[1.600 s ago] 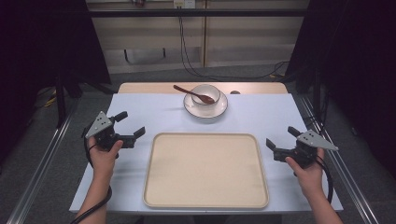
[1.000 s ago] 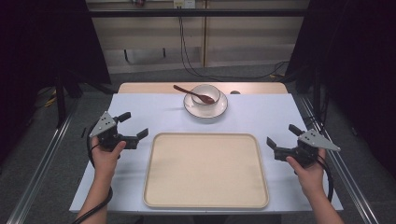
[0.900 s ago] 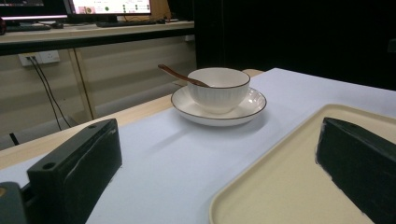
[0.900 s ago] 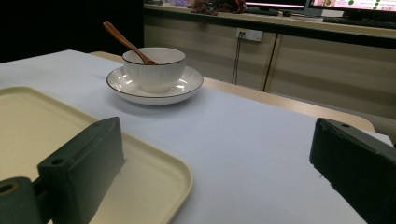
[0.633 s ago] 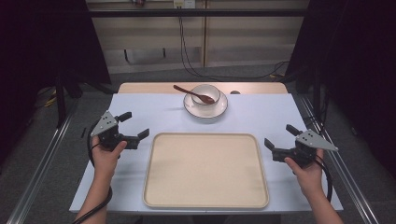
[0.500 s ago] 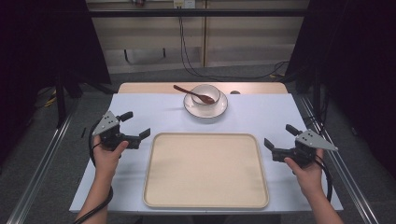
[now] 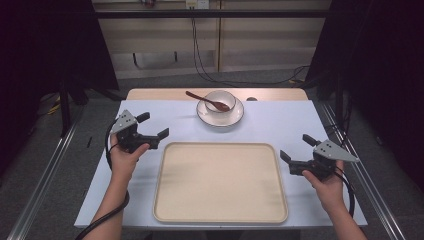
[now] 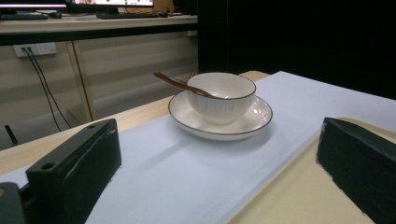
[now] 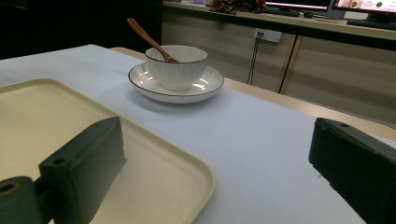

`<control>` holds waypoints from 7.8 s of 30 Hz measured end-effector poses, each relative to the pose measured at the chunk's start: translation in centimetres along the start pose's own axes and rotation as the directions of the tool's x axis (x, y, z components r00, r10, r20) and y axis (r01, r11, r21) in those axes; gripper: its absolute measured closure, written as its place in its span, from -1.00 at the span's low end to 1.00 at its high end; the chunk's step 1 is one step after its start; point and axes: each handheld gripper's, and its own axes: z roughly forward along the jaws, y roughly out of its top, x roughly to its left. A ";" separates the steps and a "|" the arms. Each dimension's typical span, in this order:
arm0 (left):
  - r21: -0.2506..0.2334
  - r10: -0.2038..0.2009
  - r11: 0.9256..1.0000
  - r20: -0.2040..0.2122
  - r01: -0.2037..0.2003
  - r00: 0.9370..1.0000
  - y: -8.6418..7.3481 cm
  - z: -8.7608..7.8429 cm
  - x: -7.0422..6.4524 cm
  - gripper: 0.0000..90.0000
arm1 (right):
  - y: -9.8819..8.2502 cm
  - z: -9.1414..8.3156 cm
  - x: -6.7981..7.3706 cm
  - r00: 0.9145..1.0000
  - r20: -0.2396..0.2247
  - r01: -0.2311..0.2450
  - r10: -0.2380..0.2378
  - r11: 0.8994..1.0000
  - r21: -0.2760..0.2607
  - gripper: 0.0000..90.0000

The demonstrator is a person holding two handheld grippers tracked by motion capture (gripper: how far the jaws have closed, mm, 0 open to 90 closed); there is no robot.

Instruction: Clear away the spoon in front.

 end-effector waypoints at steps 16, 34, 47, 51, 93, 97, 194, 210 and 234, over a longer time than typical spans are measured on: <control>0.022 -0.105 0.994 -0.018 0.106 0.994 0.7 6.0 -0.4 -1.00 | 0.0 -0.1 0.1 1.000 -0.016 0.009 -0.009 1.000 -0.001 -0.92; 0.051 -0.133 0.989 -0.073 0.137 0.988 0.7 11.0 -0.5 -0.89 | 0.0 0.0 0.3 0.999 -0.025 0.019 -0.019 1.000 0.001 -0.91; 0.064 -0.163 0.983 -0.112 0.170 0.980 0.5 13.2 0.3 -0.83 | 0.0 0.0 0.4 0.998 -0.043 0.035 -0.034 0.999 0.006 -0.91; 0.069 -0.164 0.982 -0.127 0.173 0.978 0.5 13.7 0.6 -0.80 | 0.0 0.0 0.4 0.999 -0.045 0.030 -0.030 1.000 0.002 -0.91; 0.076 -0.218 0.970 -0.141 0.230 0.966 0.4 17.0 1.3 0.09 | 0.1 -0.1 0.4 0.998 -0.052 0.035 -0.035 0.999 -0.012 -0.91; 0.054 -0.244 0.966 -0.128 0.253 0.961 0.3 17.0 1.6 0.20 | 0.1 -0.1 0.5 0.998 -0.054 0.032 -0.033 0.999 -0.013 -0.90; -0.100 -0.273 0.952 0.140 0.288 0.952 8.6 9.6 0.4 0.86 | 0.0 0.0 1.1 0.992 -0.121 0.031 -0.034 0.999 -0.027 -0.98; -0.053 -0.257 0.963 0.135 0.266 0.957 8.7 6.8 0.1 0.86 | 0.0 0.0 1.1 0.987 -0.153 0.036 -0.038 0.999 -0.020 -1.00; 0.025 -0.257 0.966 0.203 0.257 0.945 8.0 4.1 -1.0 0.86 | -0.1 0.2 1.4 0.984 -0.169 0.052 -0.053 0.999 -0.010 -1.00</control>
